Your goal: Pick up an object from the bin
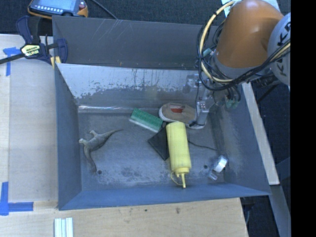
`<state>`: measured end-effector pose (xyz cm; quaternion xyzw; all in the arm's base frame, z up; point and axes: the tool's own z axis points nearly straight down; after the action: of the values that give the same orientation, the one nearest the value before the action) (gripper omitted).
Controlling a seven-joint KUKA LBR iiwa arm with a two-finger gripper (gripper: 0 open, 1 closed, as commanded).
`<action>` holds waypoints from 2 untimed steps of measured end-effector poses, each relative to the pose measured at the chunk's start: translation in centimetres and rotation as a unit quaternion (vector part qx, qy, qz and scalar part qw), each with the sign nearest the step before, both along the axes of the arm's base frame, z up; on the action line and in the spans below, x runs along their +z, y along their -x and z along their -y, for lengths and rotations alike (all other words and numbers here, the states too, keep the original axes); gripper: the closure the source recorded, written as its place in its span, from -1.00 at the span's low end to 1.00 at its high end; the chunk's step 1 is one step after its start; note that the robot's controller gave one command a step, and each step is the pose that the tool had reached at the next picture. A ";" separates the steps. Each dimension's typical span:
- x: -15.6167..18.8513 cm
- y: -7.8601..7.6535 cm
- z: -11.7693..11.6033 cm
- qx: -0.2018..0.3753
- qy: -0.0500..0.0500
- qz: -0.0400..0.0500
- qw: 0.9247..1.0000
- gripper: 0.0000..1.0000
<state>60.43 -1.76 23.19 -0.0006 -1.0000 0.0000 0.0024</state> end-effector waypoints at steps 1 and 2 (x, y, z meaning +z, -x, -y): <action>0.5 -0.1 0.0 0.000 0.000 0.004 1.000 -1.00; -3.6 0.8 -3.1 0.041 0.000 0.006 0.999 -1.00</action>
Offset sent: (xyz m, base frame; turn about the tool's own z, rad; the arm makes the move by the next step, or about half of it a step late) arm -0.0166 0.0585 -0.0707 -0.1475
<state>59.67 1.39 19.58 0.0400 -0.9992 0.0005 -0.0039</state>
